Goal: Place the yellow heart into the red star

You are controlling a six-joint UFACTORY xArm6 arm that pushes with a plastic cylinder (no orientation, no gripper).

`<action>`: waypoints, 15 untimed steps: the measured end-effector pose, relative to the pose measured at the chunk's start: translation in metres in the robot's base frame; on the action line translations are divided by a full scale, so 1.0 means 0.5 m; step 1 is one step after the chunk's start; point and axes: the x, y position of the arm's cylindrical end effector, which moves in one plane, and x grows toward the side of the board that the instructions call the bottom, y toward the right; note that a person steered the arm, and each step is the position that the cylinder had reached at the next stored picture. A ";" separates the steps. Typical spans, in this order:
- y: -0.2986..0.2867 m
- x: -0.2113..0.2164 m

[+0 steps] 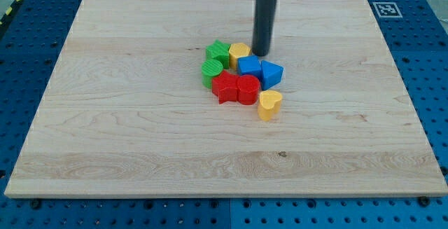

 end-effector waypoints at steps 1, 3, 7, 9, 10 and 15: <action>0.102 0.062; 0.168 0.256; 0.095 0.319; 0.090 0.319; 0.084 0.308; 0.017 0.226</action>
